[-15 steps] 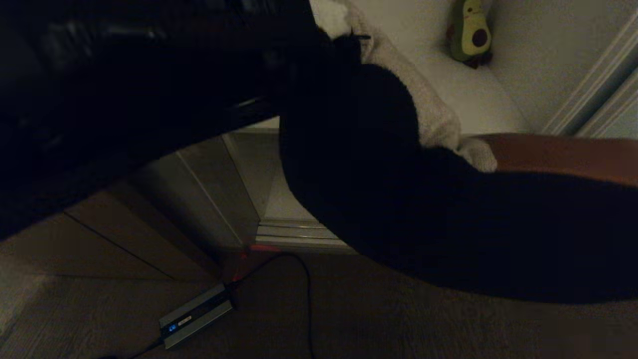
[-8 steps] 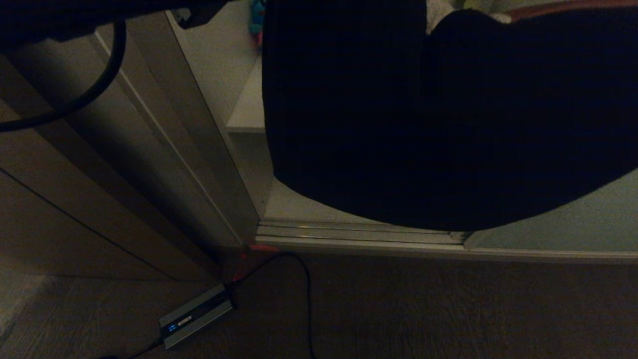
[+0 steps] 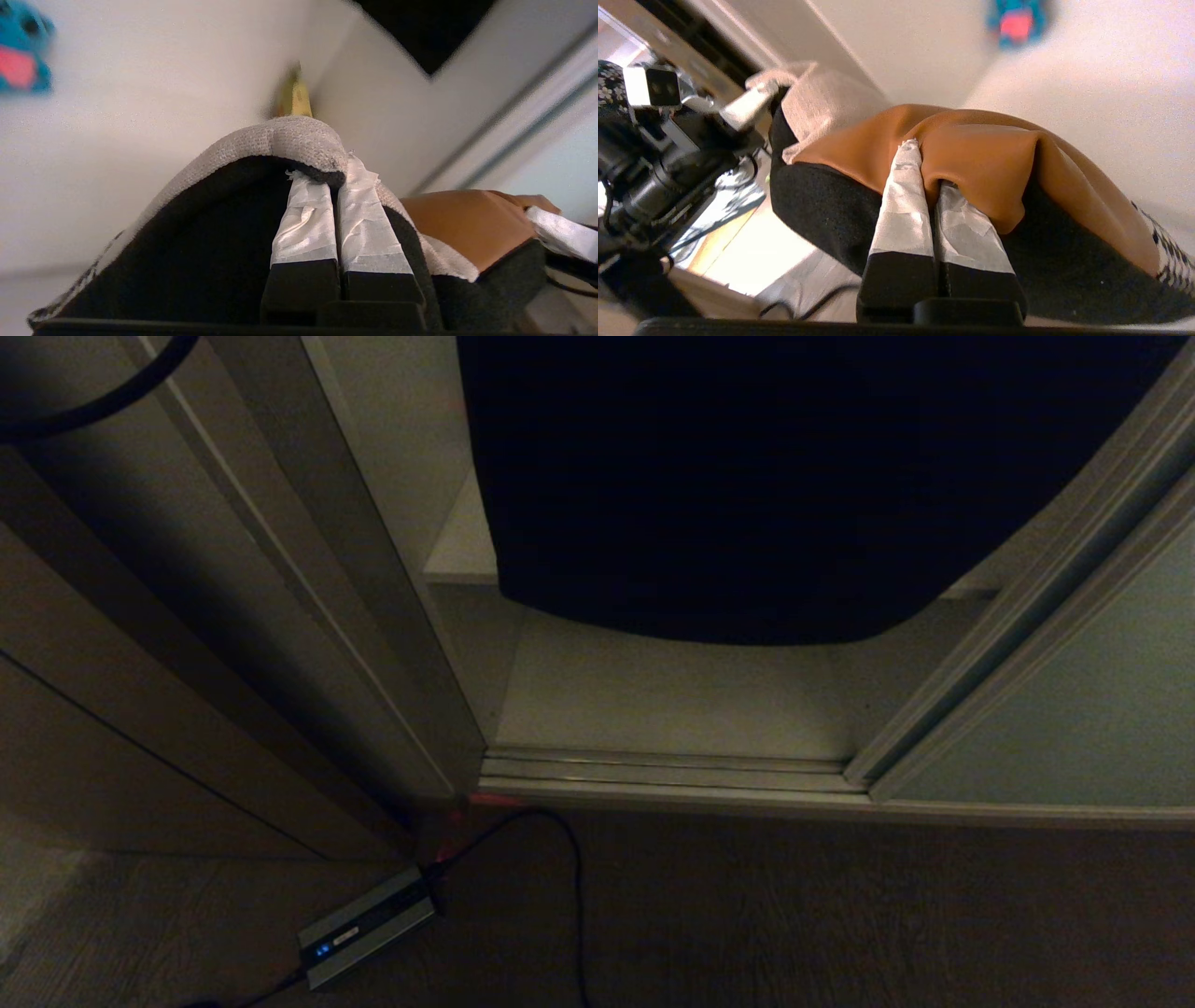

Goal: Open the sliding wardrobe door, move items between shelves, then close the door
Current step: Place the pillow on the higher shelf

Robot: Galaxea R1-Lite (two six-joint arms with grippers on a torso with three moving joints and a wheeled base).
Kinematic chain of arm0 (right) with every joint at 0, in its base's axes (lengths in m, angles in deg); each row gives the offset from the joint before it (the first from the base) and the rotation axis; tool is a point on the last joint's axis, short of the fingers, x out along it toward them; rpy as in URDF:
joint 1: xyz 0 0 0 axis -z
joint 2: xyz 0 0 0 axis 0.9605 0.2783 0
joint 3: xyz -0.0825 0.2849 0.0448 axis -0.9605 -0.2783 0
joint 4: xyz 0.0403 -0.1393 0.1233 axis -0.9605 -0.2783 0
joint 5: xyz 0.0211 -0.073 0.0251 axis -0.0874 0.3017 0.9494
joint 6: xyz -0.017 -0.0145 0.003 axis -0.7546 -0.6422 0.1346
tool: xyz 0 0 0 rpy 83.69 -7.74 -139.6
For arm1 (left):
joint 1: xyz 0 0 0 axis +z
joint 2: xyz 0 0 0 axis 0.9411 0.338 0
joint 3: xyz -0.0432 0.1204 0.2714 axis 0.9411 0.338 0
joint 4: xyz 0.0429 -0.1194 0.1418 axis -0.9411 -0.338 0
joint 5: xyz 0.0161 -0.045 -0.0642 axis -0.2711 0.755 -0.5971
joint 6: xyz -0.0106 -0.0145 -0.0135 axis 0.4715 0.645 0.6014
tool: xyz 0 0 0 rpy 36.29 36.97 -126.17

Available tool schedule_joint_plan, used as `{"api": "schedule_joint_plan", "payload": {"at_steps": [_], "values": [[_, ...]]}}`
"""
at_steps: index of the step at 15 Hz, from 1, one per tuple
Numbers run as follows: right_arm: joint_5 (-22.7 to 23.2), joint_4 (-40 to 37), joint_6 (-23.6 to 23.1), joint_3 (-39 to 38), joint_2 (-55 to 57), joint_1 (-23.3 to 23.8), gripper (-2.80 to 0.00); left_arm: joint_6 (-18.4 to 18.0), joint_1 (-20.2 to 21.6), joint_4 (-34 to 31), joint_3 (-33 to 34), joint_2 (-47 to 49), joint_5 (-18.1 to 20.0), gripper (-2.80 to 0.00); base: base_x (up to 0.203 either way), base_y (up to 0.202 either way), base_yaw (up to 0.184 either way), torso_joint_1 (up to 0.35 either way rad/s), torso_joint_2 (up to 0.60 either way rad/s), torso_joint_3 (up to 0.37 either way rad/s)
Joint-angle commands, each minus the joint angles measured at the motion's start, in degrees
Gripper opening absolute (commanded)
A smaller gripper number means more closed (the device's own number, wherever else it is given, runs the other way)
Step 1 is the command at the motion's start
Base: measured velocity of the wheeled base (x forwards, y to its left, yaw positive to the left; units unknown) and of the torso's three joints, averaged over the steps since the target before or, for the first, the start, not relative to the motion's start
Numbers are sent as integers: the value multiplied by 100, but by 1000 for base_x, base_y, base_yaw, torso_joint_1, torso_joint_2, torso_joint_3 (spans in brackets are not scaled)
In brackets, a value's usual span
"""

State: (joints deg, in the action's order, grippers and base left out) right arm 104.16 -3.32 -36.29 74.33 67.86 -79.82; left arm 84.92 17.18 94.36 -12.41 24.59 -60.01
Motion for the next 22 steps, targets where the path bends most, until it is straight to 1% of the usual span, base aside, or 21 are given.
{"api": "schedule_joint_plan", "payload": {"at_steps": [1,2,4,5,7,8,9,10,11,12,14,15,17,19,20,22], "values": [[20,-17,17,620,523,-6,-280,-34,105,23,-327,316,-14,-280,0,0,0,0,0,0],[19,-19,13,922,701,-8,-280,-97,160,56,-373,389,-14,-280,0,0,0,0,0,0],[29,215,-39,1105,955,-6,-280,-180,364,138,-423,498,-14,-280,0,0,0,0,0,0],[32,331,-95,1100,1070,-8,-280,-181,463,348,-407,584,-14,-280,0,0,0,0,0,0],[28,499,-134,1092,1317,-1,-280,-211,793,787,-417,821,0,-280,0,0,0,0,0,0],[27,789,-137,1092,1485,-2,-280,-258,1021,1041,-455,982,51,-280,0,0,0,0,0,0],[29,1187,-135,1092,1604,-19,-280,-311,1118,1188,-585,1080,153,-280,0,0,0,0,0,0],[27,1353,-132,1092,1646,-51,-280,-340,1136,1183,-750,1104,220,-280,0,0,0,0,0,0],[23,1347,-113,1063,1597,-53,-280,-347,1140,1158,-823,1134,239,-280,0,0,0,0,0,0],[27,1342,-100,1036,1575,-55,-280,-348,1141,1161,-812,1131,229,-280,0,0,0,0,0,0],[33,1345,-88,718,1335,-76,-280,-356,1133,1177,-701,1084,150,-280,0,0,0,0,0,0],[23,1334,-87,646,1233,-159,-280,-361,1132,1163,-642,1076,53,-280,0,0,0,0,0,0],[10,1295,-87,685,1213,-185,-280,-403,1132,1181,-588,1134,34,-280,0,0,0,0,0,0],[10,1283,-87,705,1207,-185,-280,-449,1132,1198,-584,1153,156,-280,0,0,0,0,0,0],[10,1274,-84,705,1207,-183,-280,-460,1132,1224,-554,1146,343,-280,0,0,0,0,0,0],[1,1274,-79,705,1207,-176,-280,-479,1132,1227,-486,1128,507,-280,0,0,0,0,0,0]]}}
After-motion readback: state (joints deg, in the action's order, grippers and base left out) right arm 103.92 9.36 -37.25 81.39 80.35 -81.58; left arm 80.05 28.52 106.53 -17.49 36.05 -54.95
